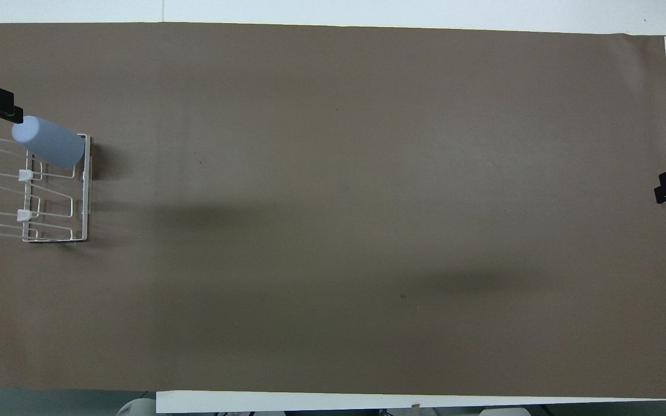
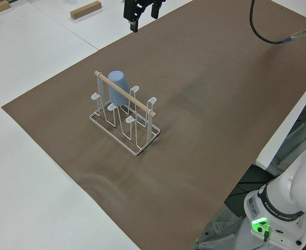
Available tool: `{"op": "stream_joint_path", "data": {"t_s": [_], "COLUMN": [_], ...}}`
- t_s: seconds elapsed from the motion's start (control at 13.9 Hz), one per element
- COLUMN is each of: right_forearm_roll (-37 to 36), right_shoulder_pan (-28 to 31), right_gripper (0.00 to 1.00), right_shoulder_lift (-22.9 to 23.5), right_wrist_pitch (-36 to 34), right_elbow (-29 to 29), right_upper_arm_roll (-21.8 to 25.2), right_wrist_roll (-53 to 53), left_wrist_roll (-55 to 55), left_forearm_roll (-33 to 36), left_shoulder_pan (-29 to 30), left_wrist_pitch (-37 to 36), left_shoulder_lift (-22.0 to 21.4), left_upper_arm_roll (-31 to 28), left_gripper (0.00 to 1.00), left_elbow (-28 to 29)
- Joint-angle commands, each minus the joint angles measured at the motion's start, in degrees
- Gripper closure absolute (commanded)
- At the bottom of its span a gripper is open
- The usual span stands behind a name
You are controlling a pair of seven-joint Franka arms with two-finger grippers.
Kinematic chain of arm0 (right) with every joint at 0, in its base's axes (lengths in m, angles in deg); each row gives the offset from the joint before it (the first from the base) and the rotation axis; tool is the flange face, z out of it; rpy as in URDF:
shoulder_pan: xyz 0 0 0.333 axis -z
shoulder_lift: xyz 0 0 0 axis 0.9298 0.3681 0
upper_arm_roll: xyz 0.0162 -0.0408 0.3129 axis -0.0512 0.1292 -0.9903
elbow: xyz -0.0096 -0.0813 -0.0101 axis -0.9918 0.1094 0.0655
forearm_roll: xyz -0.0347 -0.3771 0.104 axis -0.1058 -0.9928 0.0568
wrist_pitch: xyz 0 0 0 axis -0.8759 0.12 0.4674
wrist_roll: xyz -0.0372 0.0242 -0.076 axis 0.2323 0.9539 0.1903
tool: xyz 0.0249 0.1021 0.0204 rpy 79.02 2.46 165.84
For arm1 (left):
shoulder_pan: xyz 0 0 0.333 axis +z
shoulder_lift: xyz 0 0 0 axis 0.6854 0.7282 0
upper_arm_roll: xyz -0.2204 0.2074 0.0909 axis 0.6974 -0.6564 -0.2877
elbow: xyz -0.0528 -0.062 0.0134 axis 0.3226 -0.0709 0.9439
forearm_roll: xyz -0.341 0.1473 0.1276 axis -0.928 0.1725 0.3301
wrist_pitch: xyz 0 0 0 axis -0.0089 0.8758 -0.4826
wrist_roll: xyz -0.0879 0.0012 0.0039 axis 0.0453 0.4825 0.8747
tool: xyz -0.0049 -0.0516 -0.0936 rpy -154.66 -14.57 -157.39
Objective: Hang cup on cup holder
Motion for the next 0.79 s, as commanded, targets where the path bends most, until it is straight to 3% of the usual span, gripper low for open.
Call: {"op": "stream_joint_path", "data": {"t_s": [0.0,0.72], "right_forearm_roll": [1.3,1.8], "right_shoulder_pan": [0.3,-0.1], "right_gripper": [0.00,0.00], "right_shoulder_lift": [-1.3,-1.2], "right_wrist_pitch": [-0.3,1.1], "right_elbow": [-1.0,-1.0], "right_upper_arm_roll": [0.6,0.9], "right_wrist_roll": [-0.8,-0.7], "left_wrist_roll": [-0.9,1.2], "left_forearm_roll": [0.9,0.9], "left_shoulder_pan": [-1.1,-1.4], "left_wrist_pitch": [0.1,-0.7], "left_shoulder_lift": [-2.1,-2.8], "left_upper_arm_roll": [-1.1,-1.1], "left_gripper": [0.00,0.00], "left_elbow": [3.0,3.3]}}
